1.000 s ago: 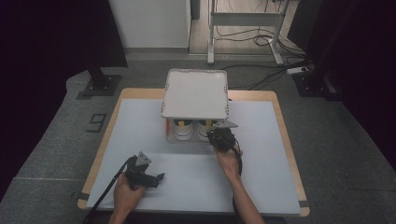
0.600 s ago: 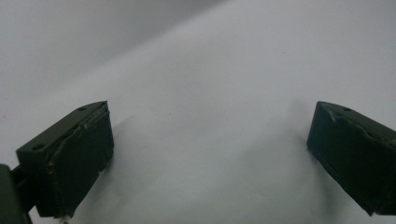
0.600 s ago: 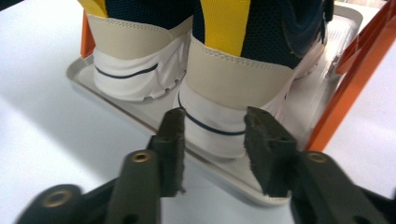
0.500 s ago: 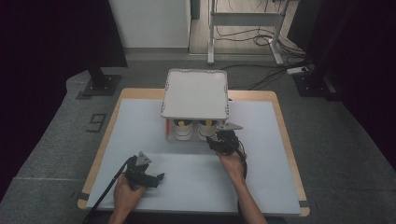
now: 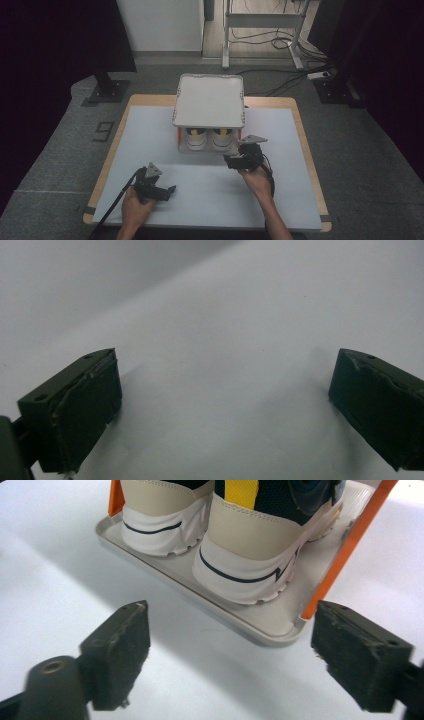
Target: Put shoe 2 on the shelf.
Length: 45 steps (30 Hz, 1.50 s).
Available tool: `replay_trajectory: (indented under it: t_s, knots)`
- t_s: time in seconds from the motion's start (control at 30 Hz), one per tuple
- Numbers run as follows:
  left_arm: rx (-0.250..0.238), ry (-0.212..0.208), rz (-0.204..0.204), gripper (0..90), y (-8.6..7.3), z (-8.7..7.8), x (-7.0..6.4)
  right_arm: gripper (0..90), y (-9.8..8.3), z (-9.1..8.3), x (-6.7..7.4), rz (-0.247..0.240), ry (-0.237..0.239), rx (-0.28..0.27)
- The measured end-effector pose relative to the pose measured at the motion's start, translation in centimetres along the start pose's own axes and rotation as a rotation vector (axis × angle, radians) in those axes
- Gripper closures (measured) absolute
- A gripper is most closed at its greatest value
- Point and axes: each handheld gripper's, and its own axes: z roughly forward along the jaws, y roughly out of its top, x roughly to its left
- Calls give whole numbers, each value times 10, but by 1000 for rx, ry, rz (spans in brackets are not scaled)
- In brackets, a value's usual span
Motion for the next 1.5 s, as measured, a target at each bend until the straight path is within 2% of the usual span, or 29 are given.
replay_trajectory:
  t_s: [0.23,0.53,0.97,1.23,1.5]
  knots:
    - [0,0,0,5,0,0,0,120,-2,-17,0,-31,-5,12]
    - [2,-1,2,5,0,0,0,24,-12,-33,-4,-70,-19,42]
    - [-2,0,-3,5,0,0,0,0,-29,-74,-14,-84,-46,33]
    - [-2,-1,-4,4,0,0,0,0,-48,-99,-30,-66,-87,35]
    - [0,-1,-2,4,0,0,0,0,-77,-100,-44,-47,-121,66]
